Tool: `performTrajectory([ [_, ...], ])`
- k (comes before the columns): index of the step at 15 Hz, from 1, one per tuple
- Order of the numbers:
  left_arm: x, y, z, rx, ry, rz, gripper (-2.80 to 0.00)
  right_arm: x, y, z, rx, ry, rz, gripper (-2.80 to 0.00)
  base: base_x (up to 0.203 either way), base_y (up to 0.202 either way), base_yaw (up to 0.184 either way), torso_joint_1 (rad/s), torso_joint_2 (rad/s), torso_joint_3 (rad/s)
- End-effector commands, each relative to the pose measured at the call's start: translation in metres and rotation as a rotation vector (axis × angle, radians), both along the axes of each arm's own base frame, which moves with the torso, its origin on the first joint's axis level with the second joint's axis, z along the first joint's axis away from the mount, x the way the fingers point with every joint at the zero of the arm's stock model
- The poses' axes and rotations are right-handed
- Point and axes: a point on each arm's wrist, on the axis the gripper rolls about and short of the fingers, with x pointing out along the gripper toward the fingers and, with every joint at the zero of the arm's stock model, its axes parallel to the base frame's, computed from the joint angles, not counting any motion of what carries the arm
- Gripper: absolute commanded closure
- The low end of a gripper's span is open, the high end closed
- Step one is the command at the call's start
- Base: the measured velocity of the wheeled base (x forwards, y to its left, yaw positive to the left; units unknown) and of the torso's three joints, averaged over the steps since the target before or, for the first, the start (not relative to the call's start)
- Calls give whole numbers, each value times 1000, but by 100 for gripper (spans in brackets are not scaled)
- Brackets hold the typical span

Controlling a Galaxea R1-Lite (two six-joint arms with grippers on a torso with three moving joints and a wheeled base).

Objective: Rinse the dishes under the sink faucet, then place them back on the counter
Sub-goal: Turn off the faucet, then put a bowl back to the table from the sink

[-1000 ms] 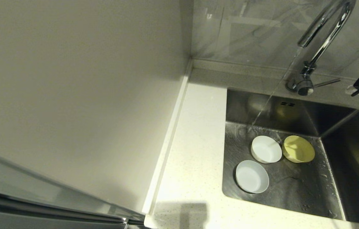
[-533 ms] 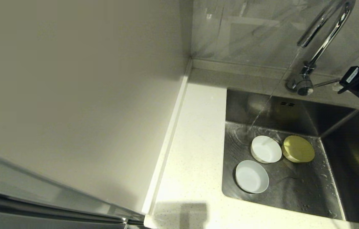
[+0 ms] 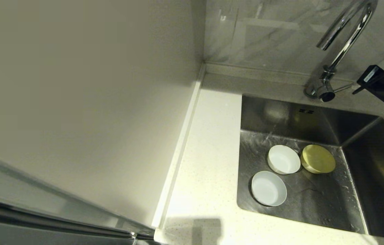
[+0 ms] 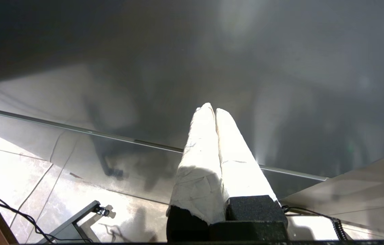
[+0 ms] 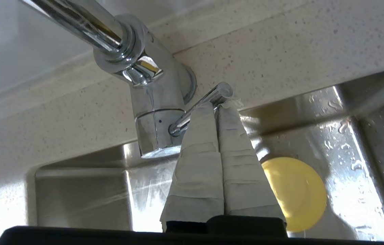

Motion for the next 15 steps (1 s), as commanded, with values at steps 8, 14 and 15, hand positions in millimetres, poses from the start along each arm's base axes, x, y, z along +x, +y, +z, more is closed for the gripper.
performTrajectory([
  [8,0,0,0,-1,-3,0,0,-33,7,8,24,-1,0,0,0,0,0,0,0,0],
  [14,0,0,0,-1,-3,1,0,-74,18,-26,-12,144,51,0,0,0,0,0,0,0],
  [15,0,0,0,-1,-3,0,0,-83,20,-40,-40,199,70,0,0,0,0,0,0,0],
])
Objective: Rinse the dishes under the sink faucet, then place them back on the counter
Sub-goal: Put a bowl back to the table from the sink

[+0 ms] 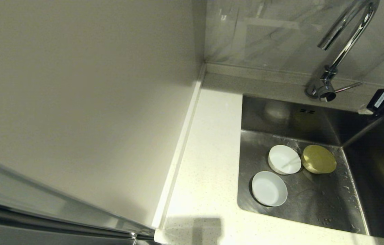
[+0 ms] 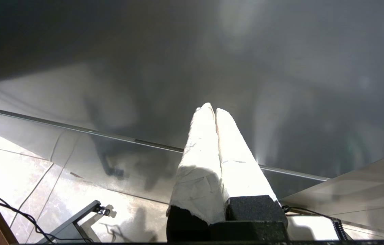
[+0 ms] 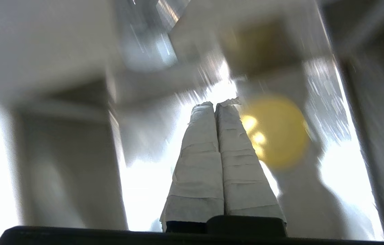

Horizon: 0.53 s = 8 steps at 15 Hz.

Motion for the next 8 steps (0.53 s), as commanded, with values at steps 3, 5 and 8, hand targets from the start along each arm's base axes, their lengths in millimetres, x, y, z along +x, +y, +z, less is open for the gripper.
performTrajectory([
  [3,0,0,0,-1,-4,1,0,-54,16,-41,-190,207,179,0,0,0,0,0,0,0],
  [5,0,0,0,-1,-4,1,0,-67,23,-48,-263,251,323,0,0,0,0,0,0,0],
  [8,0,0,0,-1,-4,0,0,-70,24,-56,-435,289,451,0,0,0,0,0,0,0],
])
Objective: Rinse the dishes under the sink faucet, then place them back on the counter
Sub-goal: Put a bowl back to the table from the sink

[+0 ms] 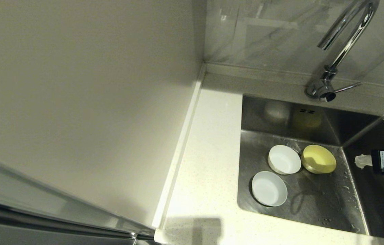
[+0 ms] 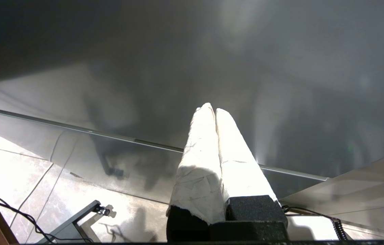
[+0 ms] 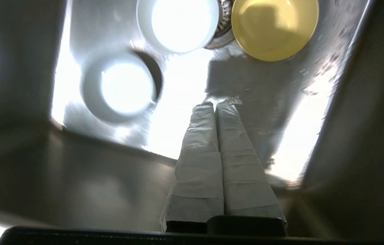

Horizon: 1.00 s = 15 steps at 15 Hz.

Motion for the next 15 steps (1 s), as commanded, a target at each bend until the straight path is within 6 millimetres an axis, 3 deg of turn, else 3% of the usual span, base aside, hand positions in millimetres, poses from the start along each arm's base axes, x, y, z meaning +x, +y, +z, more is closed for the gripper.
performTrajectory([
  [1,0,0,0,-1,-4,1,0,-3,4,-1,-73,1,76,0,0,0,0,0,0,0],
  [3,0,0,0,-1,-4,1,0,1,11,-8,-76,26,108,0,0,0,0,0,0,0],
  [4,0,0,0,-1,-4,1,0,4,11,-11,-76,35,114,-280,0,0,0,0,0,0],
  [7,0,0,0,-1,-4,1,0,20,14,-20,-85,46,150,-280,0,0,0,0,0,0],
  [11,0,0,0,-1,-4,-1,0,69,10,-48,-183,-59,212,-280,0,0,0,0,0,0],
  [15,0,0,0,-1,-4,1,0,110,24,-83,-297,-53,177,-280,0,0,0,0,0,0],
])
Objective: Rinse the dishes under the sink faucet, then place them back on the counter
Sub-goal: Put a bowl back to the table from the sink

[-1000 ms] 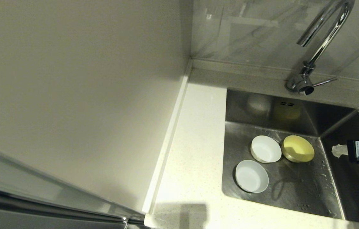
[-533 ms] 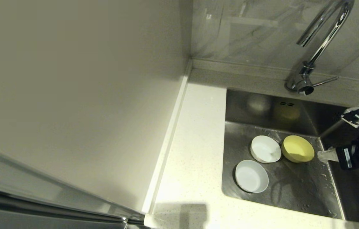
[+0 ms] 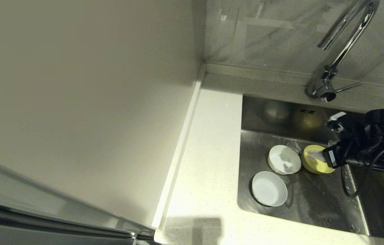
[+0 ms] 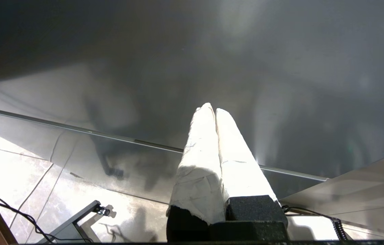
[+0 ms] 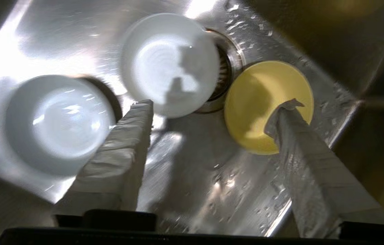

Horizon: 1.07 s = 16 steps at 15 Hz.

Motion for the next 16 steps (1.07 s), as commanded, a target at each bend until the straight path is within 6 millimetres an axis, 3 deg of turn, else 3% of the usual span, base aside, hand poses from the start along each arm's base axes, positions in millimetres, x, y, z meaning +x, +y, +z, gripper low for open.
performTrajectory([
  [1,0,0,0,-1,-4,0,0,26,4,-32,-45,64,-41,-280,0,0,0,0,0,0],
  [10,0,0,0,-1,-4,1,0,60,-4,-59,-123,90,-166,-280,0,0,0,0,0,0],
  [16,0,0,0,-1,-4,1,0,66,-31,-64,-224,106,-226,-280,0,0,0,0,0,0],
])
